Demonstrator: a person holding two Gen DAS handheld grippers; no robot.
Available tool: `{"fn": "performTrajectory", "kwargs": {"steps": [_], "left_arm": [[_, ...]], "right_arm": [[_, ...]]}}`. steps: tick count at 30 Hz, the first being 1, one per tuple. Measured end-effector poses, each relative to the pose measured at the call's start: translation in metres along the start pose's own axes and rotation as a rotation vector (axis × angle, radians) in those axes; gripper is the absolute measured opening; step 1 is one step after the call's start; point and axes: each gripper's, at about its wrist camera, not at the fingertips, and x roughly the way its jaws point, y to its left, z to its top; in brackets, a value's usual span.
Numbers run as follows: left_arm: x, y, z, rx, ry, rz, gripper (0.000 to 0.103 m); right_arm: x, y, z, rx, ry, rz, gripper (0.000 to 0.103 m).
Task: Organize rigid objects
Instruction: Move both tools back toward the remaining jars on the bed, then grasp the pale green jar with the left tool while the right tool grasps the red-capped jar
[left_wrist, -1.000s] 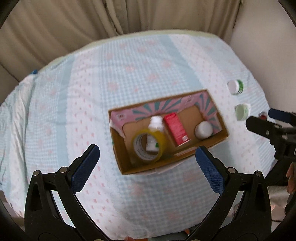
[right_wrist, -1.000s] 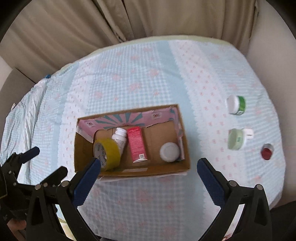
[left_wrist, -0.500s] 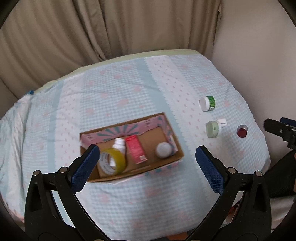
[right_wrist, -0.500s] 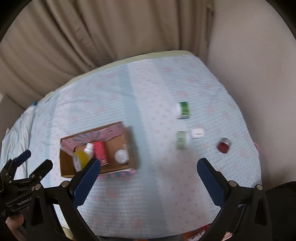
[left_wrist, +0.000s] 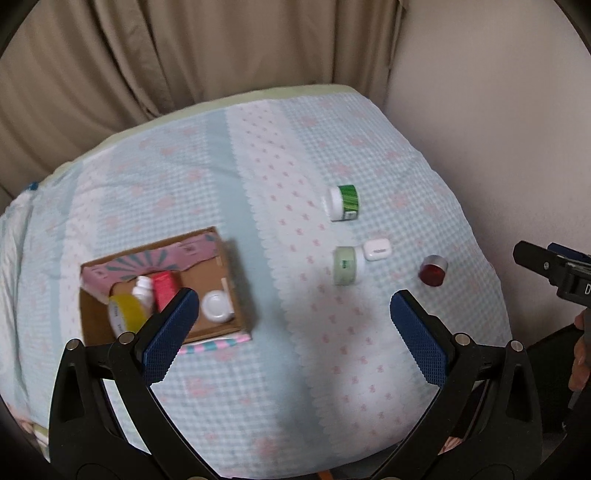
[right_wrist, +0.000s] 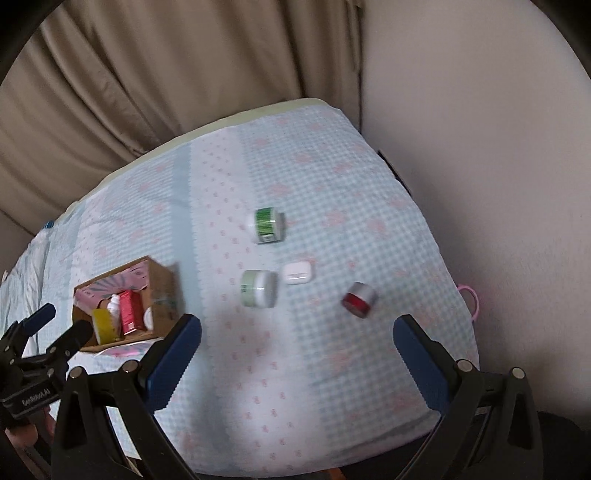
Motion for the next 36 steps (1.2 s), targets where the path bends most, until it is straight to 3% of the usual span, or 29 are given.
{"fn": "performTrajectory", "kwargs": {"steps": [9, 19, 26, 30, 32, 36], "left_arm": [[0.076, -0.046, 0.011, 0.086, 0.067, -0.024, 0.103], [0.173, -0.079, 0.016, 0.132, 0.161, -0.105, 0.102], [0.231, -0.084, 0.008, 0.138, 0.25, -0.119, 0.091], [0.258, -0.084, 0.007, 0.121, 0.284, -0.139, 0.087], [0.268, -0.084, 0.009, 0.113, 0.297, -0.144, 0.087], [0.287, -0.082, 0.013, 0.088, 0.313, -0.173, 0.087]], "right_arm": [[0.051, -0.061, 0.002, 0.208, 0.045, 0.021, 0.103], [0.123, -0.091, -0.001, 0.352, 0.117, 0.02, 0.103], [0.184, -0.108, 0.0, 0.425, 0.177, -0.005, 0.085], [0.218, -0.118, -0.005, 0.49, 0.216, -0.01, 0.085], [0.23, -0.119, -0.007, 0.507, 0.238, -0.015, 0.077], [0.252, -0.124, -0.01, 0.537, 0.276, -0.028, 0.073]]}}
